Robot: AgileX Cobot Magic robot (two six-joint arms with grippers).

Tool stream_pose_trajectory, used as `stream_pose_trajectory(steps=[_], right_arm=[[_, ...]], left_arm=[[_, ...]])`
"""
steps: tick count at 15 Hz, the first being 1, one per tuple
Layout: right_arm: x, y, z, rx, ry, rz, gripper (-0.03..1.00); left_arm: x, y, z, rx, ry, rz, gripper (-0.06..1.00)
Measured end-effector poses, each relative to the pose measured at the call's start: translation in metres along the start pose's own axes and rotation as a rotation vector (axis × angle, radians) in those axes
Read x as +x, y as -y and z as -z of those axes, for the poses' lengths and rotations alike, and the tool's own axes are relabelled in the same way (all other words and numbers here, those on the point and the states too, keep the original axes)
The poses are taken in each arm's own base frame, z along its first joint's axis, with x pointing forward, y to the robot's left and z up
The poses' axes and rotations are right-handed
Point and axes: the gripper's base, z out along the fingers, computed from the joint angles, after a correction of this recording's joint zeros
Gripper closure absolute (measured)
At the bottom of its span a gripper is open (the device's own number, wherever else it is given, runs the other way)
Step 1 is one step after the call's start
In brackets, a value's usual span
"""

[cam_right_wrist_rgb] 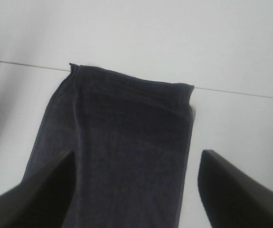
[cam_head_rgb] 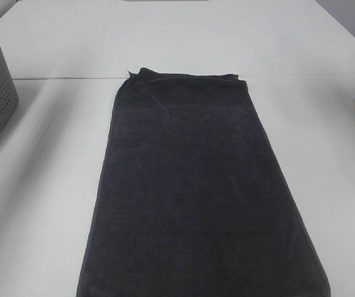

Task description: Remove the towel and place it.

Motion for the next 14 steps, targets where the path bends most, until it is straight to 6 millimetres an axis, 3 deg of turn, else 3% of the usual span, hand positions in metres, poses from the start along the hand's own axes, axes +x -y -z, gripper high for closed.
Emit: stream_pose_trajectory(steps=[3,7,9,10,14], right_arm=[[0.040,-0.007,0.051,0.037,-0.052,-0.001,0.27],[0.134,-0.016,0.099,0.044,-0.168,-0.026,0.27],[0.187,-0.018,0.115,0.045,-0.208,-0.037,0.27],[0.225,-0.020,0.126,0.047,-0.218,-0.054,0.27],[0.308,-0.024,0.153,0.046,-0.146,-0.048,0.27]], left_arm=[[0.026,-0.022,0.043,-0.037,-0.045,0.025,0.25],[0.094,-0.022,0.103,-0.042,-0.110,0.033,0.25],[0.139,-0.021,0.135,-0.041,-0.077,0.036,0.25],[0.179,-0.021,0.153,-0.045,-0.057,0.033,0.25],[0.272,-0.021,0.183,-0.058,0.027,0.024,0.25]])
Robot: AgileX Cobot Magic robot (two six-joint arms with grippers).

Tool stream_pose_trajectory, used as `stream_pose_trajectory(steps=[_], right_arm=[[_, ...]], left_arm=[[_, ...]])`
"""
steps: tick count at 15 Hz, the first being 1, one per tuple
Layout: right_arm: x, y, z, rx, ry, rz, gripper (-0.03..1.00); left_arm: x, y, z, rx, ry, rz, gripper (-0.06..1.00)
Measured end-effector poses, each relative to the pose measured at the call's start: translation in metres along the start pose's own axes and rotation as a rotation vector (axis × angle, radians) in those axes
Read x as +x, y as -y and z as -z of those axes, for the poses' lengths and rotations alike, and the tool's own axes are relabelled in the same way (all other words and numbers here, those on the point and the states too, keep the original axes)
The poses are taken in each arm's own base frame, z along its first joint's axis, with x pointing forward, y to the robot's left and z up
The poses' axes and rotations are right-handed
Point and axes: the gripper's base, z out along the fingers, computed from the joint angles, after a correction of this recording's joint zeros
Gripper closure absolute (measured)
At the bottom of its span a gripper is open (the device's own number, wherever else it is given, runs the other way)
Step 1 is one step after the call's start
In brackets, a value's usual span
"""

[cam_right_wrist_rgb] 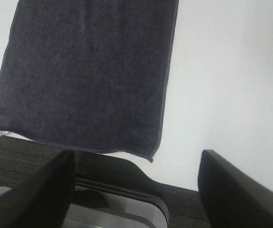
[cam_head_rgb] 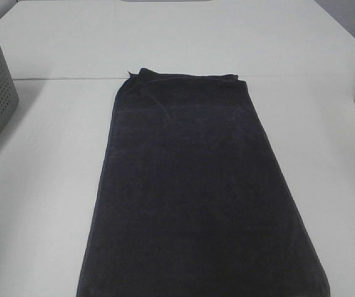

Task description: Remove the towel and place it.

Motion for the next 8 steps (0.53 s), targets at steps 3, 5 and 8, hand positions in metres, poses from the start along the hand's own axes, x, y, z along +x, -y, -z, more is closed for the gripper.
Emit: stream_pose_trajectory(steps=[3,5,8], right_arm=[[0.052,0.001,0.008,-0.001,0.116,0.023,0.27],[0.082,0.002,0.019,0.014,0.247,0.054,0.27],[0.120,0.007,0.026,0.066,0.415,0.085,0.27]], left_arm=[[0.069,-0.002,0.027,-0.001,0.119,0.009,0.25],[0.109,-0.004,0.042,-0.004,0.187,0.001,0.25],[0.152,-0.004,0.058,0.005,0.291,0.002,0.25]])
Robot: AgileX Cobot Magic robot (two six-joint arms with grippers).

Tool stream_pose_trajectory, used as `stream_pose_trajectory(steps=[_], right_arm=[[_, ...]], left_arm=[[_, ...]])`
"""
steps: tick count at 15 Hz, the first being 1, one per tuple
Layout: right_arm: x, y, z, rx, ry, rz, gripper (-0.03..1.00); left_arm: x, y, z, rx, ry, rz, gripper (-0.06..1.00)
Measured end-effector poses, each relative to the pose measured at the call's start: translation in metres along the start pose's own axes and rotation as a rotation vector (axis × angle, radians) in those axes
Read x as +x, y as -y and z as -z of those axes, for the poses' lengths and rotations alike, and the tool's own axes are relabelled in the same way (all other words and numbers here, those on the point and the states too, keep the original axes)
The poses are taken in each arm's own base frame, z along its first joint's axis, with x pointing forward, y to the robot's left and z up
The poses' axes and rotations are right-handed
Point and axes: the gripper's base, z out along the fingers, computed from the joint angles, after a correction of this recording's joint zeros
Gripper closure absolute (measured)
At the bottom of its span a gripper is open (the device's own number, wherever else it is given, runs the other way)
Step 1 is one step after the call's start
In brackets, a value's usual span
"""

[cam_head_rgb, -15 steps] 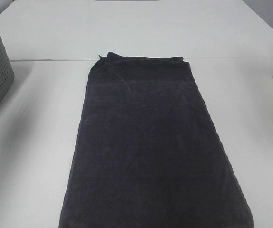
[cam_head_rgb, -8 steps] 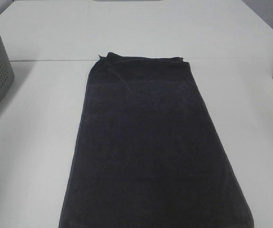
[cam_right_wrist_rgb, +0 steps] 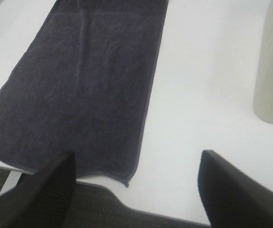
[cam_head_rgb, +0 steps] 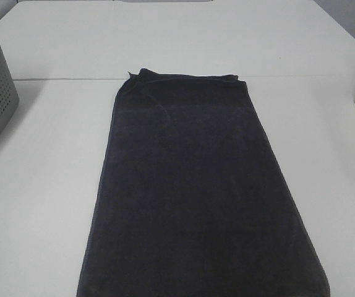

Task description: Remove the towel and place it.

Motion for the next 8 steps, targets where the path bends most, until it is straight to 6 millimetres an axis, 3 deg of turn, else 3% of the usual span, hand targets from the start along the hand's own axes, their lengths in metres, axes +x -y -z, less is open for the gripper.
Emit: stream_pose_trajectory(steps=[2,6,8], right_arm=[[0.018,0.003,0.004,0.038,0.065,0.016,0.27],[0.036,0.007,-0.028,0.036,-0.061,0.089,0.27],[0.038,0.005,-0.032,0.014,-0.071,0.099,0.27]], left_arm=[[0.002,0.004,0.000,0.042,-0.002,0.002,0.25],[0.004,0.014,-0.017,0.138,0.036,0.034,0.25],[0.003,0.015,-0.018,0.154,0.049,0.031,0.25]])
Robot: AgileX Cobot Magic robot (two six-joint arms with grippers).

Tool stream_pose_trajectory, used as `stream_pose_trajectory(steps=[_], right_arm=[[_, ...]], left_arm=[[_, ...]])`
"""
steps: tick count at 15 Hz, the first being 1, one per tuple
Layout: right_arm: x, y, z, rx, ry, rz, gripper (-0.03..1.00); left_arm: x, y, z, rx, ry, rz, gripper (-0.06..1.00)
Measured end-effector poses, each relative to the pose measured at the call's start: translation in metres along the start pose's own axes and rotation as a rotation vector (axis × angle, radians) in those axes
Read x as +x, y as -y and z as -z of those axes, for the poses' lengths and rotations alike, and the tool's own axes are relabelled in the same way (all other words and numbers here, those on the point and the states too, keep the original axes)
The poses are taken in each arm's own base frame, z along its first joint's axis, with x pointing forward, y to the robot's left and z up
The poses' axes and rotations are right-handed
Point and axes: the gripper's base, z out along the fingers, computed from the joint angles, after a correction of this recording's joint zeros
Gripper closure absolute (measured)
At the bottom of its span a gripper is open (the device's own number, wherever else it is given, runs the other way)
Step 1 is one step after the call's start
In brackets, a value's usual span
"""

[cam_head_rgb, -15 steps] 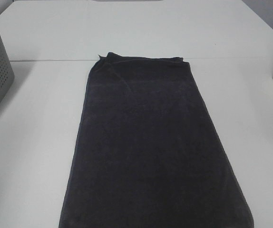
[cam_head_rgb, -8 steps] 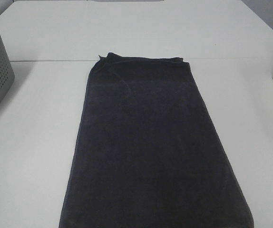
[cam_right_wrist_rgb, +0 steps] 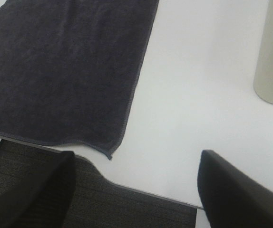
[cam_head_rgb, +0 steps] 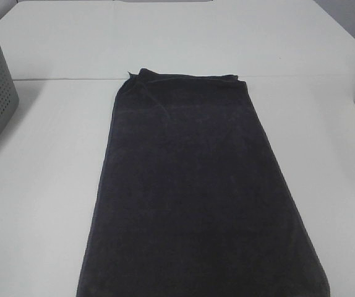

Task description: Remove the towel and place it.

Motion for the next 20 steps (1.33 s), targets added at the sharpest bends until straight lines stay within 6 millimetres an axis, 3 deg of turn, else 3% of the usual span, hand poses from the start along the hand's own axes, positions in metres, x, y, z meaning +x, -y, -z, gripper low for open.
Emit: stream_pose_trajectory(steps=[5,20], right_arm=[[-0.0037,0.0009,-0.0099,0.003,0.062,-0.005,0.27],[-0.0036,0.0006,-0.0102,-0.001,0.063,-0.007,0.27]], left_arm=[[-0.0002,0.0007,0.0000,0.008,0.002,-0.004,0.25],[-0.0003,0.0011,0.0000,0.012,0.003,-0.014,0.25]])
